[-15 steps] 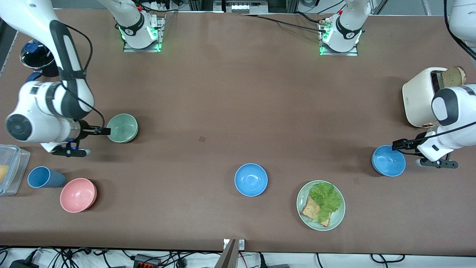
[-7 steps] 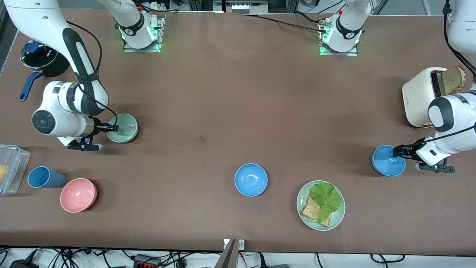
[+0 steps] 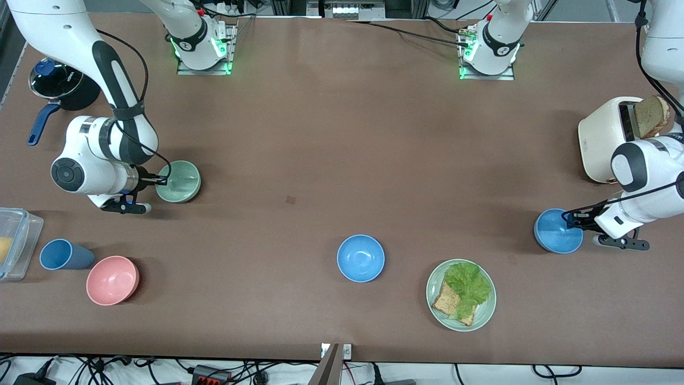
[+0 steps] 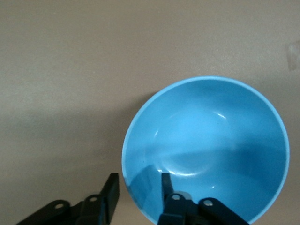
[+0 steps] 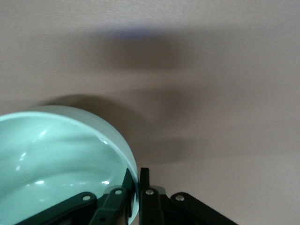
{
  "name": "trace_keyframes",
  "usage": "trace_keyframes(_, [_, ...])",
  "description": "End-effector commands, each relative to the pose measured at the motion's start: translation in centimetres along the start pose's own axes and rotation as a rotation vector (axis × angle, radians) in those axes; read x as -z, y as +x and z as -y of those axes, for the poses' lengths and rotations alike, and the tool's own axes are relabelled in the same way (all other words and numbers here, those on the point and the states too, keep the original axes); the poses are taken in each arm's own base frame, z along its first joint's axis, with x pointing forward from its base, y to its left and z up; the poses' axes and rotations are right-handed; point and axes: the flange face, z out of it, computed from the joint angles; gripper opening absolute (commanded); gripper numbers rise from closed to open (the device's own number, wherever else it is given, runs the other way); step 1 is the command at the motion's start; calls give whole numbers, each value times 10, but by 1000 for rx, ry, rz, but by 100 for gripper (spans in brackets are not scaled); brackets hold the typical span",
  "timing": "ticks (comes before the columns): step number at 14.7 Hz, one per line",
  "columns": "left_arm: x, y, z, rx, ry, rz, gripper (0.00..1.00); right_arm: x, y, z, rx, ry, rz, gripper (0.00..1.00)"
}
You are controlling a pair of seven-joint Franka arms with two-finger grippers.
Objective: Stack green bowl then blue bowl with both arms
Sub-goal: 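Carry the green bowl to mid-table with the right gripper while the left gripper follows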
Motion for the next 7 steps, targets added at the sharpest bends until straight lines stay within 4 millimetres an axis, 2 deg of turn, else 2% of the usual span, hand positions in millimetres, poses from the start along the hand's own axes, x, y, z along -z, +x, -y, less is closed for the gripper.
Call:
trace_keyframes(1, [1,2,8,-55,14,-10,27,20,-2,37,44,4,18,0])
trace_keyframes(3, [2,2,8,-55,14,-8,16,62,6,75,93,17,35,0])
trace_keyframes(4, [4,2,7,-56,14,-7,11,85,7,99,92,43,39,0])
trace_keyframes(5, [6,3,6,-60,13,-7,6,101,5,130,114,62,43,0])
trace_keyframes(7, [10,3,3,-63,11,-3,3,108,-5,204,159,59,28,0])
